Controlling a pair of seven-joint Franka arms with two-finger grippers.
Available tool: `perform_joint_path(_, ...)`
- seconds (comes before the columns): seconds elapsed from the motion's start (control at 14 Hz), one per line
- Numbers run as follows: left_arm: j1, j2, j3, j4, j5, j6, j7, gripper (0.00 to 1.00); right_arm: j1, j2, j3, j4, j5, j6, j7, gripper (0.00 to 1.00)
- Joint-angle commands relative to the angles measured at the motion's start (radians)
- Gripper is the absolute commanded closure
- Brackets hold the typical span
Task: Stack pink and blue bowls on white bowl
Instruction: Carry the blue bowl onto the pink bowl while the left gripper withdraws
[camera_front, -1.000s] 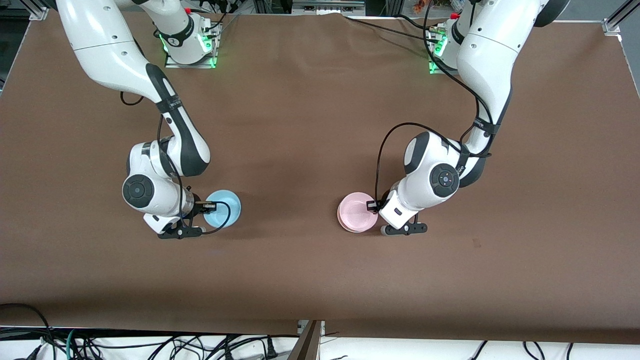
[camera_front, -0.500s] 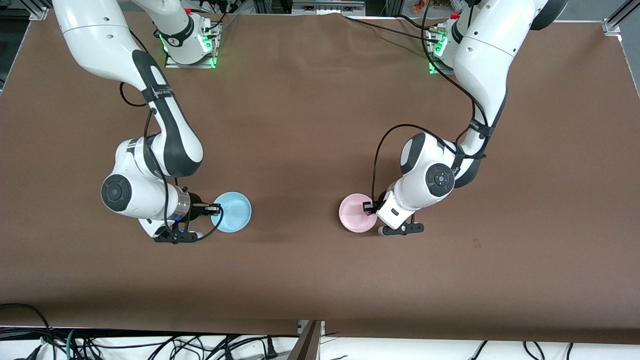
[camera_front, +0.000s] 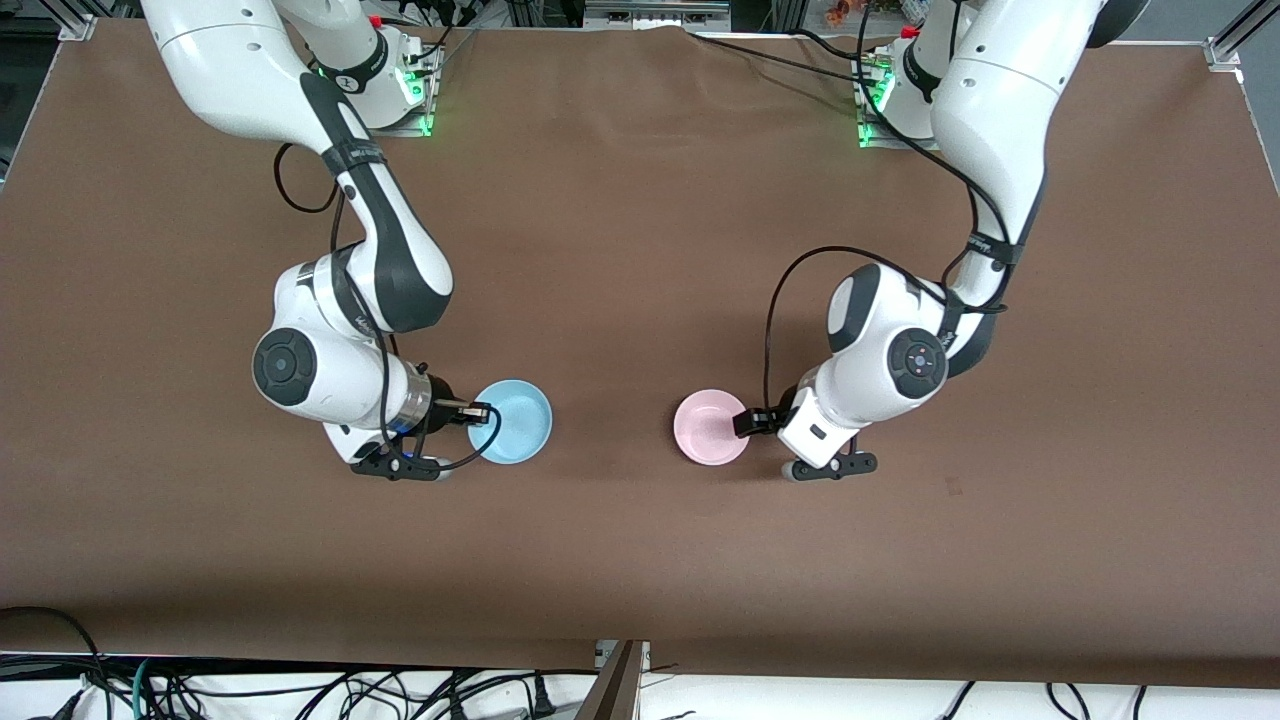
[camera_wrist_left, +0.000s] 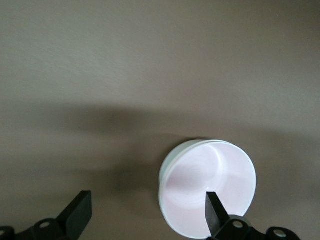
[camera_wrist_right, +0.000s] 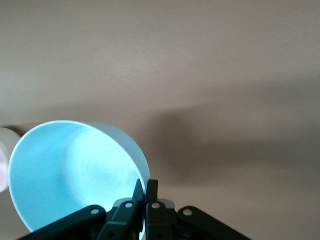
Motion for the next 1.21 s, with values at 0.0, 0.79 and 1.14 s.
perform_joint_path(0.0, 0.060, -0.116, 0.068, -0.011, 0.027, -0.162, -0.008, 0.00, 0.075, 0.014, 0.016, 0.036, 0.013, 0.017, 0.185, 1.00)
perform_joint_path(0.79, 0.290, -0.523, 0.194, -0.014, 0.167, -0.672, 0.381, 0.00, 0.388, 0.360, -0.040, 0.419, -0.094, 0.232, 0.796, 1.00)
perform_joint_path(1.14, 0.275, -0.489, 0.196, 0.048, 0.244, -0.732, 0.389, 0.00, 0.407, 0.380, -0.052, 0.436, -0.094, 0.269, 0.799, 1.00)
